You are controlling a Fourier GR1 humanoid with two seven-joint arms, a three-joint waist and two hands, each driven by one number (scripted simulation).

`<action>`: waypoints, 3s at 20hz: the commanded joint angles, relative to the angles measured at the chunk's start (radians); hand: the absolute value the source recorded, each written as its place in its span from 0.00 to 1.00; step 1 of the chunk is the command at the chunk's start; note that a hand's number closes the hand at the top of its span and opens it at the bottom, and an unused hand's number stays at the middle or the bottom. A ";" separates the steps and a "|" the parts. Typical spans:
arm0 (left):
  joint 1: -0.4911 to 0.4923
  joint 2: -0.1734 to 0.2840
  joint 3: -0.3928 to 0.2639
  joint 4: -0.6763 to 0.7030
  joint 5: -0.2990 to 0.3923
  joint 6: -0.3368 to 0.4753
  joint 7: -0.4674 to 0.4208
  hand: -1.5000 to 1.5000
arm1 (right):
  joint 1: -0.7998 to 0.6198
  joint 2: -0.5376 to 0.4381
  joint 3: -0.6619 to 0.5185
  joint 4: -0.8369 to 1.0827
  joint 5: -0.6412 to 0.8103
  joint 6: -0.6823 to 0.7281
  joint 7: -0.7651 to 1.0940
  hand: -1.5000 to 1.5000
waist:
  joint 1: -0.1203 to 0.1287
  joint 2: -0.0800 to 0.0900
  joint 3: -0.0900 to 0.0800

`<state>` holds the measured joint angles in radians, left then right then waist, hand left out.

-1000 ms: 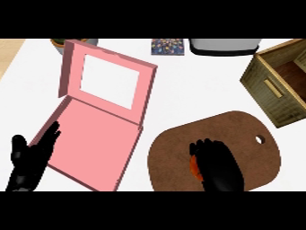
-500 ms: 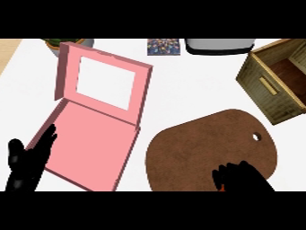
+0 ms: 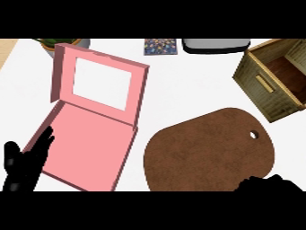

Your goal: Pick the tomato from the cutting board and place it in the basket

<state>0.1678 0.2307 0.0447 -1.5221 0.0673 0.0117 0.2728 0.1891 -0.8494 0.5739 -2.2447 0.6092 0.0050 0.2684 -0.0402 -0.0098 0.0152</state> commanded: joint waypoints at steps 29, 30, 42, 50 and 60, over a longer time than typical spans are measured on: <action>-0.054 -0.065 -0.063 0.076 -0.051 -0.014 0.030 0.50 | -0.597 -0.349 -0.983 0.596 -1.101 0.247 0.215 1.00 | 0.081 0.022 -0.016; -0.069 -0.033 -0.031 0.130 -0.023 -0.059 0.007 0.50 | -0.605 -0.349 -0.969 0.616 -1.091 0.258 0.205 1.00 | 0.075 0.022 -0.017; -0.038 -0.045 -0.034 0.107 -0.045 -0.060 -0.012 0.50 | -0.848 -0.161 -0.739 0.978 -0.926 0.233 0.020 1.00 | 0.087 0.021 -0.016; -0.024 -0.051 -0.015 0.091 -0.042 -0.057 -0.007 0.50 | -0.879 -0.077 -0.760 1.250 -0.896 0.310 -0.154 1.00 | 0.070 0.018 -0.015; -0.039 -0.062 -0.014 0.075 -0.043 -0.058 0.032 0.50 | -0.922 -0.161 -0.669 1.409 -0.633 0.267 -0.322 1.00 | 0.069 0.019 -0.015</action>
<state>0.1036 0.1906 0.0359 -1.5044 0.0103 -0.0366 0.2796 -0.7180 -0.9850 -0.1242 -0.8916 -0.0999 0.2541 0.0272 0.0358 0.0029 0.0119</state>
